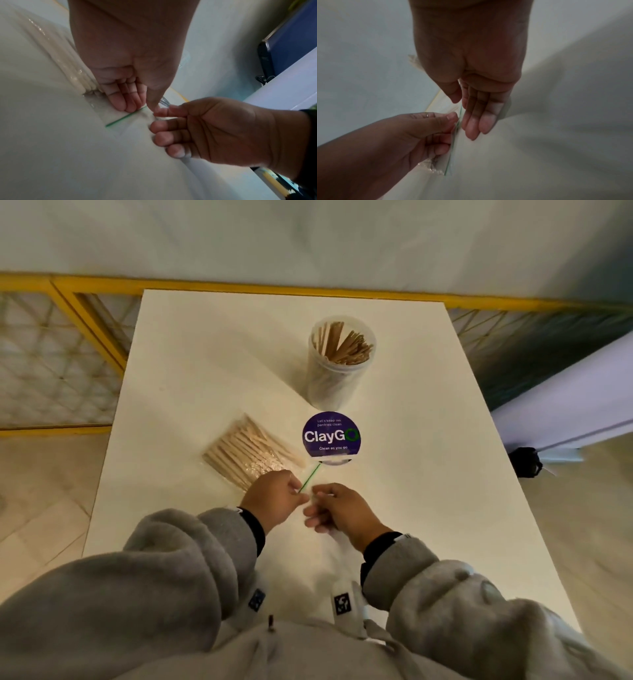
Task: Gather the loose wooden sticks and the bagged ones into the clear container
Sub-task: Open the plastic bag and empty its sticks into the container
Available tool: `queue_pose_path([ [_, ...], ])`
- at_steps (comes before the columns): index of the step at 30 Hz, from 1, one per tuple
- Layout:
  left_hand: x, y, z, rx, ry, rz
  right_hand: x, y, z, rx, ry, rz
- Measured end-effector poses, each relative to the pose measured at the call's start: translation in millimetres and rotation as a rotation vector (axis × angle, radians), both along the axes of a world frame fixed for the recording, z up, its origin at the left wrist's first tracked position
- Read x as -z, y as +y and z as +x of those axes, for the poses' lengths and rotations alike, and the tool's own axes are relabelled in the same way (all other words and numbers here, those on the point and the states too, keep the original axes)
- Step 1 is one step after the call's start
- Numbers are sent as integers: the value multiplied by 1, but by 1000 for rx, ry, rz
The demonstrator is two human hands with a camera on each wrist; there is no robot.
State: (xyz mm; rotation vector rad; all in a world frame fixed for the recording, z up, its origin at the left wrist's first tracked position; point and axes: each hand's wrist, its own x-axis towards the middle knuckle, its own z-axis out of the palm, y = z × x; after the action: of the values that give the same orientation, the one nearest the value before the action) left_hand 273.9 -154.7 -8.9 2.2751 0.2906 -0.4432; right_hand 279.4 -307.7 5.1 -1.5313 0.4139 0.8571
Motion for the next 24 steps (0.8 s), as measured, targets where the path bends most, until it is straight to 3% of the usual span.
queue_pose_path([
  [2, 2, 1, -5, 38, -2, 22, 1, 1, -4, -1, -7, -8],
  [14, 1, -6, -22, 413, -205, 571, 2, -1, -25, -11, -45, -50],
  [16, 2, -1, -21, 408, -198, 519, -1, 2, -25, -37, -67, -77],
  [20, -3, 7, -18, 238, -226, 229, -11, 9, -23, -80, -117, -75],
  [24, -31, 6, -16, 115, -199, 16, -26, 19, -17, 13, -143, 7],
])
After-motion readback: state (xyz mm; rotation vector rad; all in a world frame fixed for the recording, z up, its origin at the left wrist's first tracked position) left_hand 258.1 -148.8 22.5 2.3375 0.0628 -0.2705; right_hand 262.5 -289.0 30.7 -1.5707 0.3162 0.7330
